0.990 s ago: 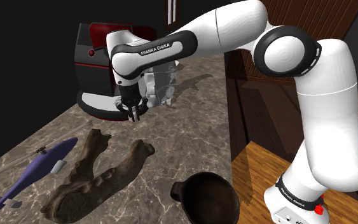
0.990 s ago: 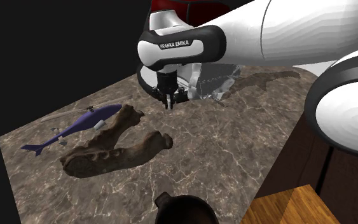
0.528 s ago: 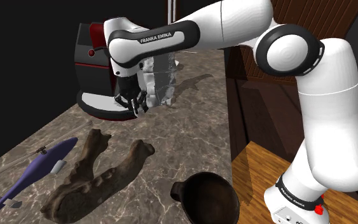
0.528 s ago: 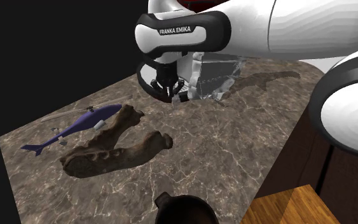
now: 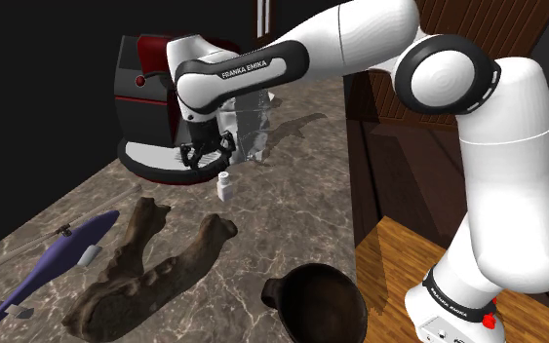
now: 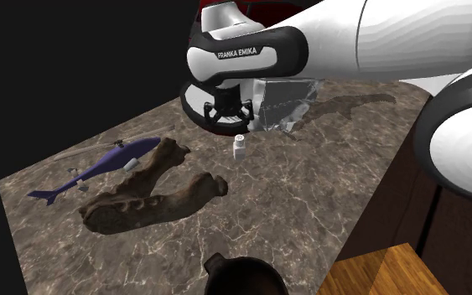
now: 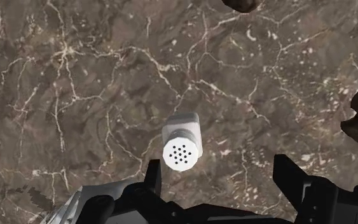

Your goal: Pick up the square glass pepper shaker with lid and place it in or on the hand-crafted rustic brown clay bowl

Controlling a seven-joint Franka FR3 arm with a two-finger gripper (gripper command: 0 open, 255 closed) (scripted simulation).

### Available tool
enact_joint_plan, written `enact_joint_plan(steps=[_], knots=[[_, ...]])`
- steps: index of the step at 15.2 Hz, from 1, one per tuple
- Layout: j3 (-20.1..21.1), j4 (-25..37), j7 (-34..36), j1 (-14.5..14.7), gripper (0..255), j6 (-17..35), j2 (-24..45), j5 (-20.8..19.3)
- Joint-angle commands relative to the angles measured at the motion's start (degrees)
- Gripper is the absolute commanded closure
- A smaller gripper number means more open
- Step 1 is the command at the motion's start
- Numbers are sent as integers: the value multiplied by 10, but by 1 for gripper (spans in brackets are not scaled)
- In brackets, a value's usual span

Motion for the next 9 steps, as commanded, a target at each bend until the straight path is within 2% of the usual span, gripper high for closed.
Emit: enact_joint_plan(steps=[1, 9], knots=[[-3, -17, -18, -3, 0, 20, -2, -14], [-4, -59, -14, -6, 0, 72, 9, -19]])
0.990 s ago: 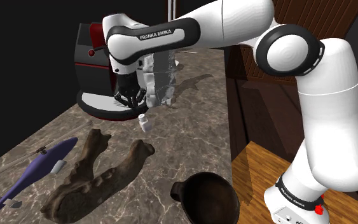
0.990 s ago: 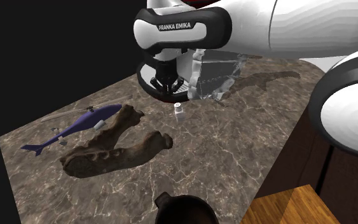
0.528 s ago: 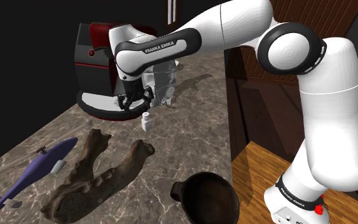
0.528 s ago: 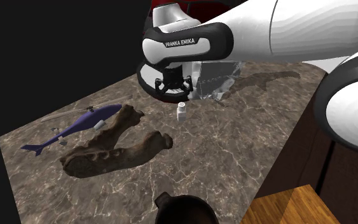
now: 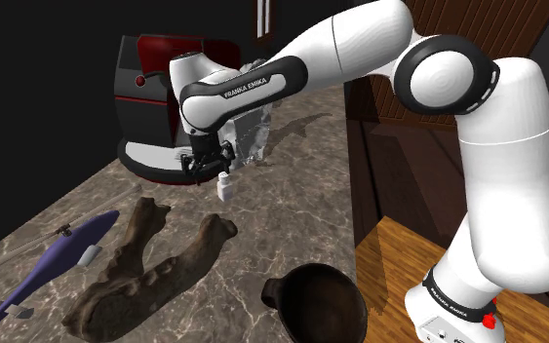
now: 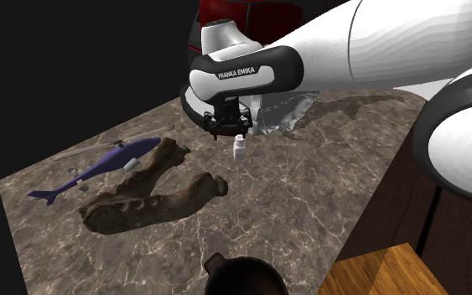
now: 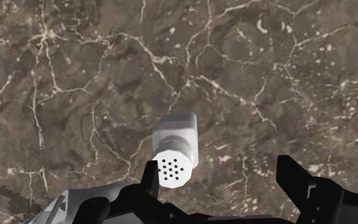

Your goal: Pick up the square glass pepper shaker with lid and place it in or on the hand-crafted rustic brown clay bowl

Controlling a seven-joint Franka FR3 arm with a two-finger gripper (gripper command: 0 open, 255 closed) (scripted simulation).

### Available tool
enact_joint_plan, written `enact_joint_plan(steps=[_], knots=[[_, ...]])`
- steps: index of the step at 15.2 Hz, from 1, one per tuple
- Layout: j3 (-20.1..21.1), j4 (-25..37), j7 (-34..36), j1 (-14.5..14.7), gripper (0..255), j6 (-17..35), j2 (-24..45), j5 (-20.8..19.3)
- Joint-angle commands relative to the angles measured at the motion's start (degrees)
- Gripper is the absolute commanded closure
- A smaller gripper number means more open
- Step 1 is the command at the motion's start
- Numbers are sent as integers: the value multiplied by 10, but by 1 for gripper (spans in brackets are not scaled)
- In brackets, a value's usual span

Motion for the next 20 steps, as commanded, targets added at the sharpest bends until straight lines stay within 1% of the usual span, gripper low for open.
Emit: enact_joint_plan(steps=[1, 7, 8, 9, 10, 13, 15, 16, 17, 18, 19, 20], knots=[[-6, -11, -2, -7, 0, 3, 7, -2], [-5, -11, -1, -8, 0, 3, 7, -3], [-4, -14, -3, -10, 255, 1, 1, -1], [-4, -24, -2, -11, 255, 10, 0, -2], [-5, -20, -6, -13, 255, 7, 1, -1], [-4, -54, 1, -12, 255, 30, -10, -1], [-6, -45, -8, -17, 255, 25, -7, 0], [-6, -36, -7, -16, 255, 20, -2, -1], [-5, -11, -1, -8, 255, 3, 7, -3], [-5, -7, -2, -7, 255, -3, 4, -2], [-5, -22, -4, -12, 255, 17, -32, -2], [-5, -22, -4, -12, 0, 17, -32, -2]])
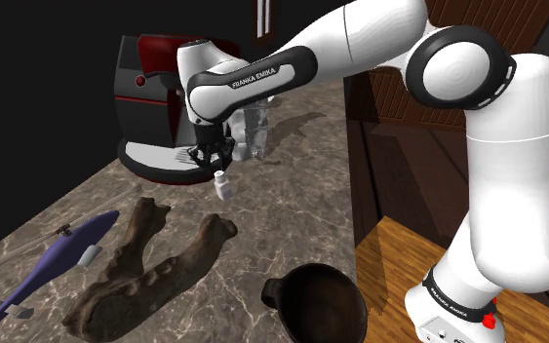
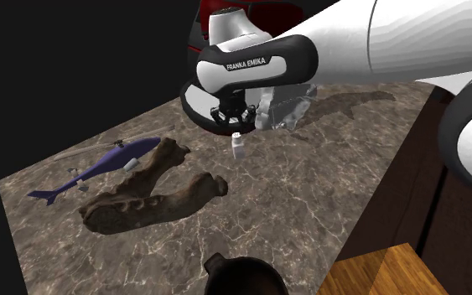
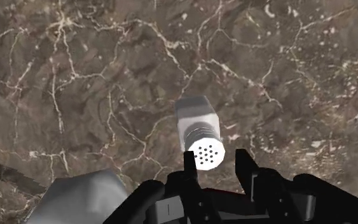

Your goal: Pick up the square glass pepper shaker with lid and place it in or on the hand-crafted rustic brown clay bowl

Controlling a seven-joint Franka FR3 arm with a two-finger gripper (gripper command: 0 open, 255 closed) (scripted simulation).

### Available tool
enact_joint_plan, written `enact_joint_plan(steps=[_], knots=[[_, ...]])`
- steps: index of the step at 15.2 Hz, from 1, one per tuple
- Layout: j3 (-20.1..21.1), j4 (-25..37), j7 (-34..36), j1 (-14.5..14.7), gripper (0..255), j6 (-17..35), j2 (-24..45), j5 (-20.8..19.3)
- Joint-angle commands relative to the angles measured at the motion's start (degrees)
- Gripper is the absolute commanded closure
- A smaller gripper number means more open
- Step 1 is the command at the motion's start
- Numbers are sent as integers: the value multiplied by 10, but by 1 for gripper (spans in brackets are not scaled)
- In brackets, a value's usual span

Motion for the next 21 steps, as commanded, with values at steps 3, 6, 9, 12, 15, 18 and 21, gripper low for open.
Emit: enact_joint_plan(steps=[3, 6, 9, 12, 15, 18, 21], knots=[[-30, -151, 205, 55, 0, 114, -72, -77], [-32, -157, 212, 56, 0, 128, -65, -83], [-35, -163, 215, 55, 0, 146, -52, -88], [-38, -167, 218, 54, 0, 161, -41, -93], [-38, -167, 218, 54, 0, 161, -41, -93], [-38, -167, 218, 54, 0, 161, -41, -93], [-38, -167, 218, 54, 255, 161, -41, -93]])
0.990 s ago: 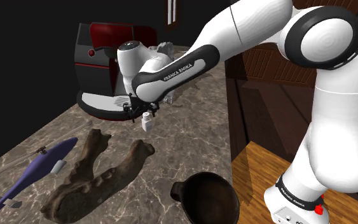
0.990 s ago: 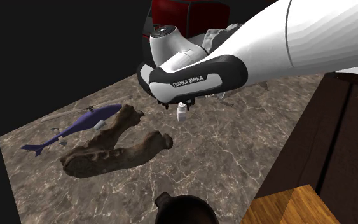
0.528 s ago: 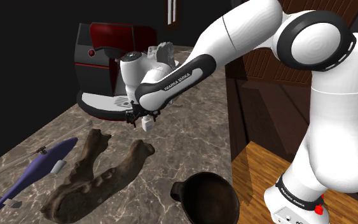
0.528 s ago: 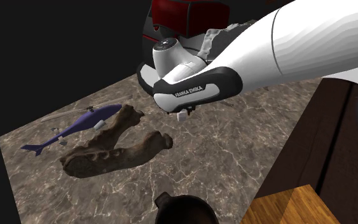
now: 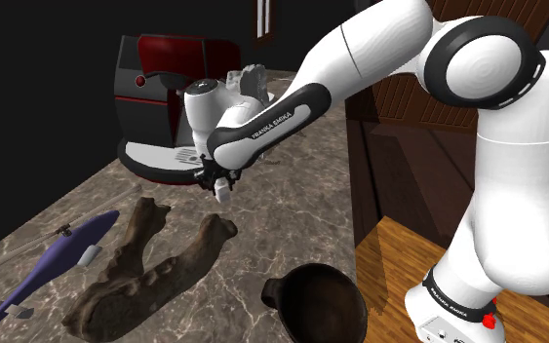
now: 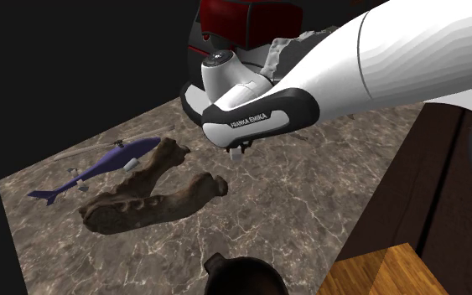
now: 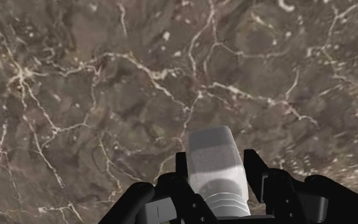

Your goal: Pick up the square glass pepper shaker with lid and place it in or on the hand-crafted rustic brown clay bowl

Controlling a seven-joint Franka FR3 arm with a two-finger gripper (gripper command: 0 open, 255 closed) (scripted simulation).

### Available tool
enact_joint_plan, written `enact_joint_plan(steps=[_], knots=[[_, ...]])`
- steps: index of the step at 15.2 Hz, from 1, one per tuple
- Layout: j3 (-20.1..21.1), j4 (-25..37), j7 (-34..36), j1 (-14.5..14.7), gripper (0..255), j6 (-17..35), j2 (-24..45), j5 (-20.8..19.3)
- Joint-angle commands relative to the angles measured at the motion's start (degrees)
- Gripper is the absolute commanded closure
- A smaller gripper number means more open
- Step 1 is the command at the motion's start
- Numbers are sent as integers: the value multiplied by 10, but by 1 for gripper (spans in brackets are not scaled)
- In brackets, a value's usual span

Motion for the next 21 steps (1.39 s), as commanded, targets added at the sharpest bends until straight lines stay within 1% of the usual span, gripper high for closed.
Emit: enact_joint_plan(steps=[1, 8, 21], knots=[[0, 0, 0, 0, 255, 0, 1, 0], [0, 0, 0, 0, 255, 0, 1, 0], [9, 39, -27, -3, 255, -80, -44, 24]])
